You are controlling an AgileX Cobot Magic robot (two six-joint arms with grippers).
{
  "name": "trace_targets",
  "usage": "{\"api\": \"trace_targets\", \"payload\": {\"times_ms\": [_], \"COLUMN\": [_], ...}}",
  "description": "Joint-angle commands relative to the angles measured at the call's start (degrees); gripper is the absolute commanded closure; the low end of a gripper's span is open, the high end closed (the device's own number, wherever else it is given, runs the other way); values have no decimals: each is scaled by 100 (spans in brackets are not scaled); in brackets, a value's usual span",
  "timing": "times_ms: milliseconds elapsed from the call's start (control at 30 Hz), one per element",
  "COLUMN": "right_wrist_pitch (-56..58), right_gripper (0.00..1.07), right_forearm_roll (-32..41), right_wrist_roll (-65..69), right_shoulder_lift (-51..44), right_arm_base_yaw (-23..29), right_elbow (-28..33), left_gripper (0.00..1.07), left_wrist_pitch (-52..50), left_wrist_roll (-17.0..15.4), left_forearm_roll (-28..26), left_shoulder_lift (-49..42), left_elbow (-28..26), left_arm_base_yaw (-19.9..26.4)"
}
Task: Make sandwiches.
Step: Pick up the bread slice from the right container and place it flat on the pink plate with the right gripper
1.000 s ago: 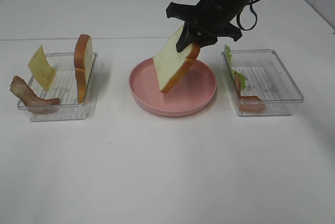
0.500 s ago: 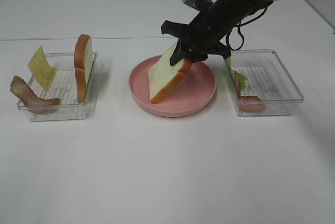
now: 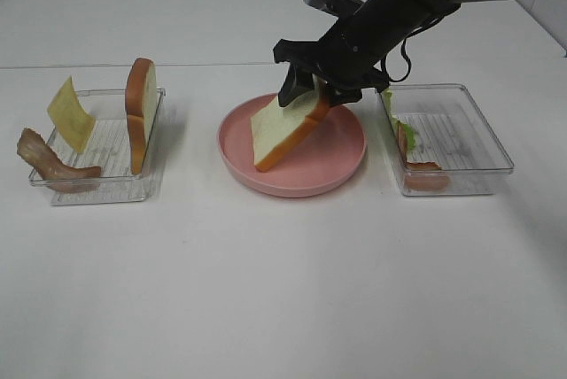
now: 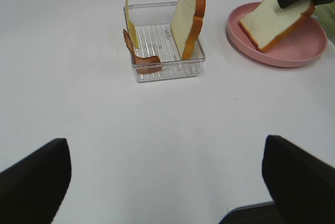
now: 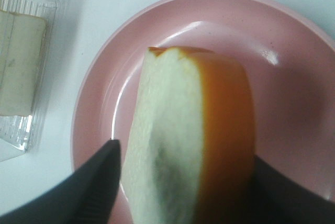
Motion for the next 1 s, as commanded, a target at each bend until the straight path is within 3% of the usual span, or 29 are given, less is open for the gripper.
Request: {"api": "trace_targets", "payload": {"times_ms": [33, 267, 367, 433, 500, 533, 567, 767, 1000], "right_wrist_pitch": [149, 321, 464, 504, 659, 659, 779, 1335, 2315], "right_gripper": [30, 30, 30, 30, 30, 30, 29, 20, 20], "right_forearm_roll": [-57, -533, -1392, -1599, -2366, -2366, -2945, -4051, -4142], "right_wrist_roll": [-481, -504, -298, -212, 195, 195, 493, 1060, 1146], "right_shoulder_lift": [-11, -115, -172, -178, -195, -195, -195, -201, -206], "right_arm_base_yaw": [0, 57, 223, 286, 527, 527, 642, 785, 785], "right_elbow": [-34, -34, -149, -195, -384, -384, -516, -934, -1679], "left_gripper": [16, 16, 16, 16, 16, 16, 16, 16, 16], "left_wrist_pitch": [-34, -34, -34, -34, -34, -34, -34, -34, -34], "left_wrist_roll": [-23, -23, -23, -23, -23, -23, -23, -23, -23], "left_forearm_roll": [11, 11, 11, 11, 11, 11, 11, 11, 11], "left_shoulder_lift": [-74, -74, -74, -74, -74, -74, -74, -74, -74], "left_elbow": [17, 17, 17, 17, 17, 17, 17, 17, 17], "left_arm_base_yaw": [6, 6, 6, 6, 6, 6, 6, 6, 6]}}
